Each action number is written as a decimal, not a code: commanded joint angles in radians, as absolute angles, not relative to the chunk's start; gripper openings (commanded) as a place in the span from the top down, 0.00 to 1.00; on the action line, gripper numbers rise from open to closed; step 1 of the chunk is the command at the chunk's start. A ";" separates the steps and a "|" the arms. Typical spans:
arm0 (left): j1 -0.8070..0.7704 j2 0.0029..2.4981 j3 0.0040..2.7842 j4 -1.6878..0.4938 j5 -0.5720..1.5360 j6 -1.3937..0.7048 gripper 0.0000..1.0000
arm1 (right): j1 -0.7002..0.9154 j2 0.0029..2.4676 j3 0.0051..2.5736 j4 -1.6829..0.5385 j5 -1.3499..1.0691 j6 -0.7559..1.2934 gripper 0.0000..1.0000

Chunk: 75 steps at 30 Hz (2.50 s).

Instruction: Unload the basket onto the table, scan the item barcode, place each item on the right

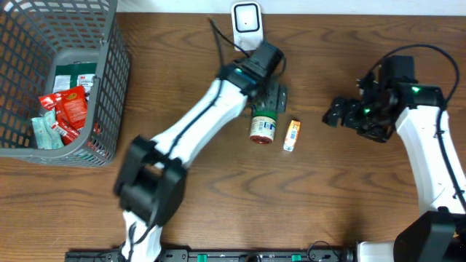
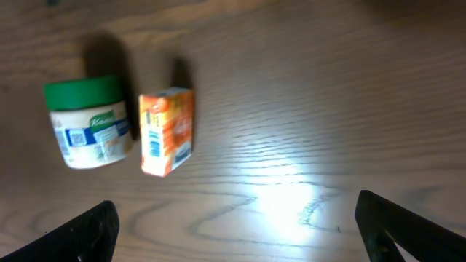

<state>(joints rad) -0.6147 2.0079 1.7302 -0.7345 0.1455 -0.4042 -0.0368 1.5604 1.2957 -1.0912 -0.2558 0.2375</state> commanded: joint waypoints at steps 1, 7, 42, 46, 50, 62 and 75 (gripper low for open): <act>-0.572 1.893 1.755 -0.780 0.124 -0.385 0.07 | 0.037 1.556 1.292 -1.087 -0.251 0.279 0.01; -0.470 1.837 1.754 -0.948 0.035 -0.331 0.07 | 0.147 1.556 1.219 -0.991 -0.181 0.376 0.01; -0.383 1.839 1.752 -1.096 0.033 -0.281 0.07 | 0.408 1.757 1.069 -0.639 0.070 0.635 0.68; -0.383 1.839 1.752 -1.095 0.033 -0.281 0.07 | 0.405 1.757 1.056 -0.635 0.105 0.599 0.78; -0.383 1.839 1.752 -1.095 0.033 -0.281 0.07 | 0.320 1.738 1.138 -0.702 0.102 0.424 0.90; -0.383 1.839 1.752 -1.095 0.033 -0.281 0.07 | 0.005 1.740 1.263 -0.829 0.052 -0.078 0.87; -0.383 1.839 1.752 -1.095 0.033 -0.281 0.07 | -0.123 1.740 1.184 -0.752 0.051 -0.096 0.78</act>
